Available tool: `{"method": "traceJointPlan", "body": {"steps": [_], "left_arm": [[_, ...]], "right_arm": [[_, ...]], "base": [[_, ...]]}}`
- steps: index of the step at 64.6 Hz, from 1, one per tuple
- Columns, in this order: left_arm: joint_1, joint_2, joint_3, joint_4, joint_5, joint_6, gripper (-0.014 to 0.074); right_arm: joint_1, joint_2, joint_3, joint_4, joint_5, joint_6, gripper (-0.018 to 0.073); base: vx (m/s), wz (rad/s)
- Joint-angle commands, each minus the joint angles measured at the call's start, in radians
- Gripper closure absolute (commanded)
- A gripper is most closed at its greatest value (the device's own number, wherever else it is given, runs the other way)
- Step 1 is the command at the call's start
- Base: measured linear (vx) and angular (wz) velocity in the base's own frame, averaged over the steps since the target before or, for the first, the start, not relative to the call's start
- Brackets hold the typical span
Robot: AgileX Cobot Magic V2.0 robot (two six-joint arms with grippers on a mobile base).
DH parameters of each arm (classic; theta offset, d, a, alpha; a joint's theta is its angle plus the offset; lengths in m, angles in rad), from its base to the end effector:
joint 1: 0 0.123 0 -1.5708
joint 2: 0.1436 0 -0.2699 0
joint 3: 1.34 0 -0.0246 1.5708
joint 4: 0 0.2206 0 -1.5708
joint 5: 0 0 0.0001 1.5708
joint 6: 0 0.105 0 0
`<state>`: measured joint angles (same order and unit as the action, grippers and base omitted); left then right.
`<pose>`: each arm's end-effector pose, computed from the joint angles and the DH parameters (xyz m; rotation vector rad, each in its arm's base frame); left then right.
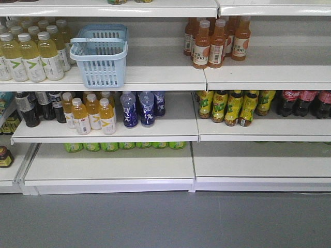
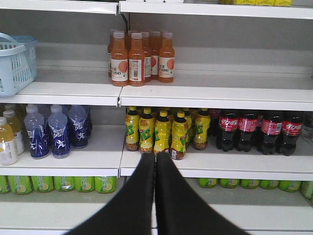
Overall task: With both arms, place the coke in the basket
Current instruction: 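Drive the base toward the shelf holding the light-blue basket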
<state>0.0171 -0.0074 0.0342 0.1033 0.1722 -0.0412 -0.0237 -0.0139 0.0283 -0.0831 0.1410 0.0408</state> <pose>0.0556 0.0028 0.1858 0.0233 1.6820 0.0733 0.0553 -0.0025 0.1913 -0.0056 1.6388 -0.0595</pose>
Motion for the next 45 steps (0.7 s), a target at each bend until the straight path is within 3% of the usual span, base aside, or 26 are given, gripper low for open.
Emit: {"method": "traceJointPlan", "body": {"steps": [1,45], "left_arm": [[0.0,-0.02,-0.001,0.0,-0.071,-0.002,0.0603],[0.0,-0.02,-0.001,0.0,-0.071,-0.002,0.0602]], "right_arm": [[-0.003,-0.014,0.011,-0.002,-0.078,-0.004,0.0569],[-0.003,-0.014,0.011,-0.002,-0.078,-0.004,0.0569]], "base": [[0.13,-0.01],[0.11,0.0]]}}
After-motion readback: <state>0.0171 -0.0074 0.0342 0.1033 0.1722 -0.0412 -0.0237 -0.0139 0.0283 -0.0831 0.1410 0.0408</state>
